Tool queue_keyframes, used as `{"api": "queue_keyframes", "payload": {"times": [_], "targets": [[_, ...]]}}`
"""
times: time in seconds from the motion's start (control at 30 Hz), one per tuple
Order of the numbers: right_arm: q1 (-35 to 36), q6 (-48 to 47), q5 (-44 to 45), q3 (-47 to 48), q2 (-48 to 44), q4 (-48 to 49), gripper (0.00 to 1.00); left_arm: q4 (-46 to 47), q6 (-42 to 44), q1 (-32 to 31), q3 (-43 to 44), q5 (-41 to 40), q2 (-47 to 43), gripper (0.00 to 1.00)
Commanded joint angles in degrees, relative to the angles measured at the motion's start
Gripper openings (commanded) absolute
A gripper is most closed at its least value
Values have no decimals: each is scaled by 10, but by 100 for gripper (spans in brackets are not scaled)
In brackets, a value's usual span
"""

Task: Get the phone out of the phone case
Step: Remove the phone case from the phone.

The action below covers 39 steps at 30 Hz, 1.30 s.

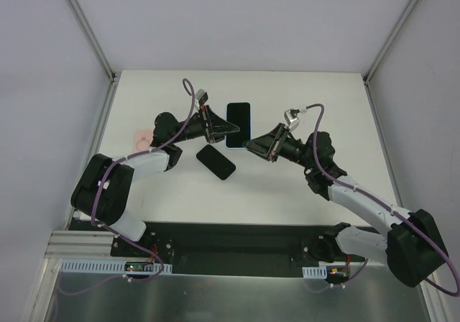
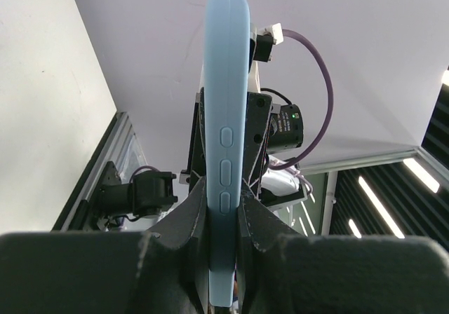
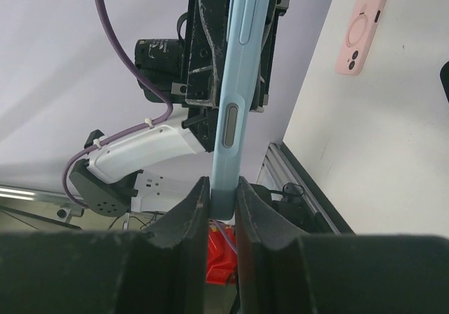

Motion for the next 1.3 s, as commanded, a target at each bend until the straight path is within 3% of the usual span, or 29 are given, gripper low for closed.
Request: {"api": "queue_keyframes", "payload": {"times": [0.0, 0.1, 0.17, 0.2, 0.5, 1.03, 1.27], "targets": [[6, -22, -8, 15, -36, 39, 14, 47, 2, 13, -6, -18, 3, 0], [8, -32, -10, 18, -42, 34, 15, 51, 0, 16, -12, -24, 11, 0], [10, -40, -9, 21, -47, 32, 12, 65, -11, 16, -16, -26, 24, 0], [10, -42, -9, 21, -49, 31, 6, 70, -16, 16, -18, -28, 29, 0], [25, -124, -31, 74, -60, -23, 1, 151, -102, 16, -49, -72, 104, 0], [34, -254, -236, 146, 1, -37, 2, 173, -159, 16, -75, -79, 125, 0], [34, -386, -229, 159, -15, -190, 1, 173, -166, 16, -73, -75, 117, 0]]}}
